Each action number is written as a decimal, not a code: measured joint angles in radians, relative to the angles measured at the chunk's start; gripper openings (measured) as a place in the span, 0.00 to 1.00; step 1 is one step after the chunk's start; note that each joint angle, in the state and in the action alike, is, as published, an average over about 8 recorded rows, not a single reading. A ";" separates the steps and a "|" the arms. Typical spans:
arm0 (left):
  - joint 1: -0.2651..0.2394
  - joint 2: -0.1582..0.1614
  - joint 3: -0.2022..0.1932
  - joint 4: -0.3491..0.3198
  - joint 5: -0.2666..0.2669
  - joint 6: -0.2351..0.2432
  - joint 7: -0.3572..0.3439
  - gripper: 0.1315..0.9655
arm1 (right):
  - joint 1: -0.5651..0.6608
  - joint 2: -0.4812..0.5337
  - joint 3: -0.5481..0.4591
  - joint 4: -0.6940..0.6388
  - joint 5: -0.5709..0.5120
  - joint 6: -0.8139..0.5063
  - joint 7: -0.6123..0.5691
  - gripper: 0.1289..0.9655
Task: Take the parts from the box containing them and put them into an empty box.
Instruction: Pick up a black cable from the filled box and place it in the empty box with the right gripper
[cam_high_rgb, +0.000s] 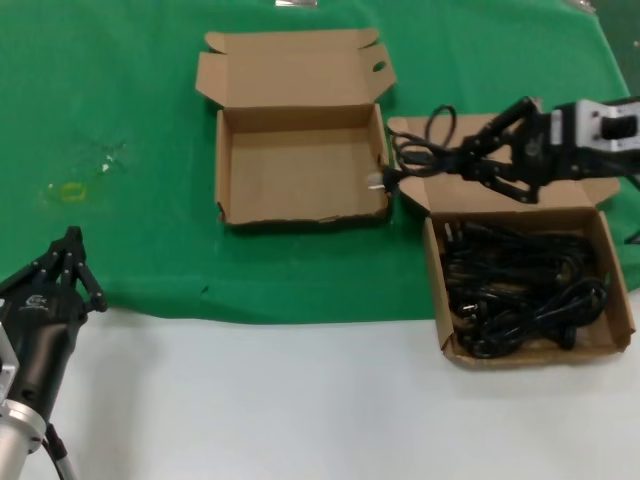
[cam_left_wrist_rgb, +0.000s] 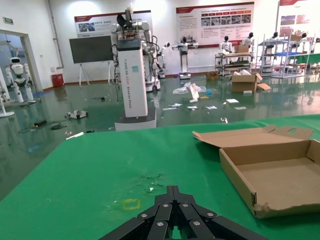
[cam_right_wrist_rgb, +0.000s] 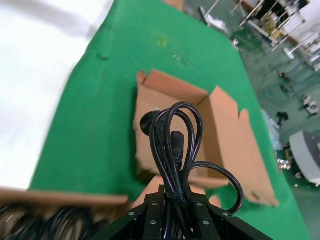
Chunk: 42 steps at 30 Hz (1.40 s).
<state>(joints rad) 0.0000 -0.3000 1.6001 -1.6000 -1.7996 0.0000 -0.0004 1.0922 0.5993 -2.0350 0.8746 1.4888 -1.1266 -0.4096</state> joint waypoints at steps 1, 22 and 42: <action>0.000 0.000 0.000 0.000 0.000 0.000 0.000 0.01 | 0.005 -0.015 0.000 -0.013 0.002 0.008 -0.008 0.10; 0.000 0.000 0.000 0.000 0.000 0.000 0.000 0.01 | 0.159 -0.353 0.012 -0.444 0.043 0.150 -0.290 0.10; 0.000 0.000 0.000 0.000 0.000 0.000 0.000 0.01 | 0.281 -0.544 0.088 -0.851 0.070 0.339 -0.589 0.10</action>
<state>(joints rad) 0.0000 -0.3000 1.6001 -1.6000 -1.7996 0.0000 -0.0004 1.3729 0.0551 -1.9472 0.0233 1.5585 -0.7873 -0.9987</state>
